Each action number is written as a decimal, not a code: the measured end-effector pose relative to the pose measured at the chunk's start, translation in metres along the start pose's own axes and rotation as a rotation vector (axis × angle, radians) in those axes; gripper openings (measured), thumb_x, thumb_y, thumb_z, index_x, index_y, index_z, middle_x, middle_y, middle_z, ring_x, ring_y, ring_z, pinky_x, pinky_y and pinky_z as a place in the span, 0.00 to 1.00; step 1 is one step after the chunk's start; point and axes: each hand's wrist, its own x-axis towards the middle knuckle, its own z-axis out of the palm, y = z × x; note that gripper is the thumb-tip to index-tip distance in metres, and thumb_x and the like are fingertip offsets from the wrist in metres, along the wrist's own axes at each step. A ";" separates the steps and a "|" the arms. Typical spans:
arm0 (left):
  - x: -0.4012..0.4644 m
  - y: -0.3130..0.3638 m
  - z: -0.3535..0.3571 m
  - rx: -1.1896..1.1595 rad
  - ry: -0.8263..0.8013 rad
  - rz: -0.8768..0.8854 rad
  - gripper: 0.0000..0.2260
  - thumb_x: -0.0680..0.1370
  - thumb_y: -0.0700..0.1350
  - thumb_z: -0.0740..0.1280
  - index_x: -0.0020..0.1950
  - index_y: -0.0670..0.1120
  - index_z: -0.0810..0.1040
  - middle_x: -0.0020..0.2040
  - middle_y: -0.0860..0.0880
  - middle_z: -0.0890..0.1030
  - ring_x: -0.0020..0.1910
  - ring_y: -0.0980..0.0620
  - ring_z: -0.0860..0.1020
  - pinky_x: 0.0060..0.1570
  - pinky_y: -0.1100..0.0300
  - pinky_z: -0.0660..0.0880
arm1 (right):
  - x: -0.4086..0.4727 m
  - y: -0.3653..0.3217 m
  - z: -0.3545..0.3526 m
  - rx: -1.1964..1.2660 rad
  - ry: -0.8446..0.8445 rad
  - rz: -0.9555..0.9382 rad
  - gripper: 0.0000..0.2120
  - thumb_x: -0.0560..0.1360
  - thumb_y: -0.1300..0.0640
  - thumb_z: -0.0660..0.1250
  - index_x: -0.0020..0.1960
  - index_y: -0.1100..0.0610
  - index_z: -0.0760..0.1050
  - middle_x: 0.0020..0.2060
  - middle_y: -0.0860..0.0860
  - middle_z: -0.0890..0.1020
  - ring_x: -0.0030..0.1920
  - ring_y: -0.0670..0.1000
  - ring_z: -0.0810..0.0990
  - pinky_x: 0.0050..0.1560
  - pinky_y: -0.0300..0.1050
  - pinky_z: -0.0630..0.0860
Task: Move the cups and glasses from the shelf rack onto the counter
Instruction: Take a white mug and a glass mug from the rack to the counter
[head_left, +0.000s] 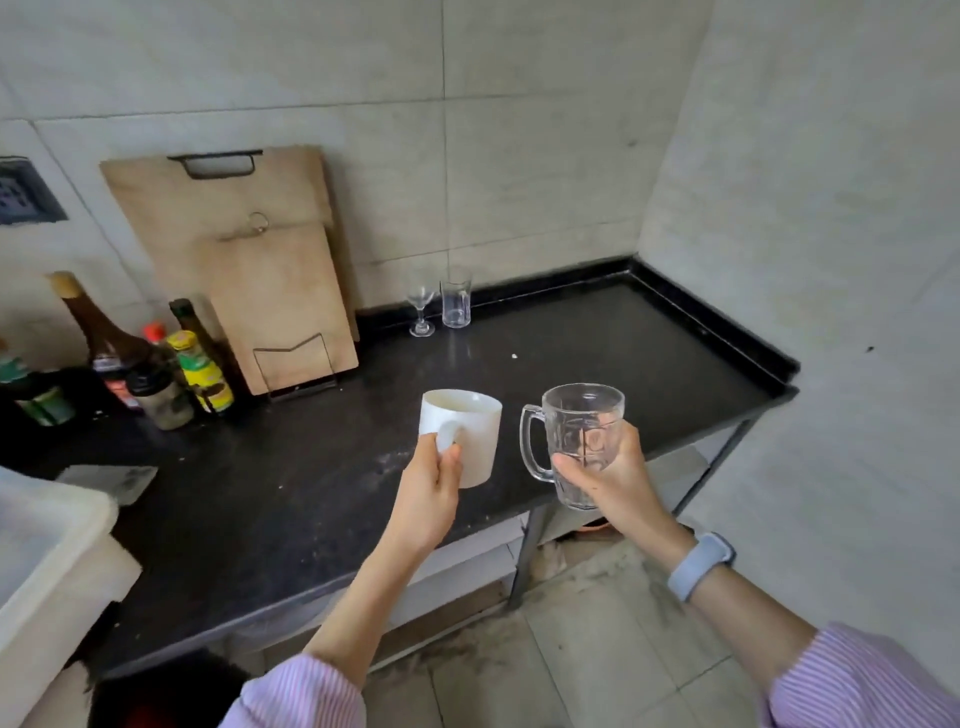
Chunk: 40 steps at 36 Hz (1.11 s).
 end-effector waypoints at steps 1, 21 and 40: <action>0.013 -0.005 0.007 0.001 -0.012 -0.004 0.08 0.81 0.52 0.53 0.53 0.50 0.67 0.46 0.60 0.73 0.45 0.57 0.76 0.40 0.68 0.75 | 0.013 0.006 -0.001 0.001 0.012 0.012 0.34 0.61 0.48 0.75 0.61 0.52 0.62 0.48 0.43 0.77 0.45 0.37 0.79 0.44 0.33 0.73; 0.318 -0.117 0.162 -0.167 0.023 -0.325 0.11 0.81 0.47 0.54 0.40 0.49 0.65 0.37 0.53 0.69 0.37 0.56 0.67 0.39 0.63 0.67 | 0.368 0.114 0.017 0.070 -0.048 0.124 0.37 0.67 0.59 0.74 0.67 0.46 0.55 0.59 0.47 0.72 0.55 0.42 0.75 0.47 0.32 0.72; 0.453 -0.181 0.222 -0.275 0.042 -0.266 0.06 0.81 0.43 0.55 0.50 0.41 0.68 0.38 0.53 0.71 0.39 0.58 0.70 0.40 0.74 0.68 | 0.532 0.176 0.068 0.155 0.017 0.026 0.43 0.66 0.60 0.74 0.70 0.48 0.50 0.64 0.49 0.65 0.59 0.42 0.70 0.42 0.21 0.71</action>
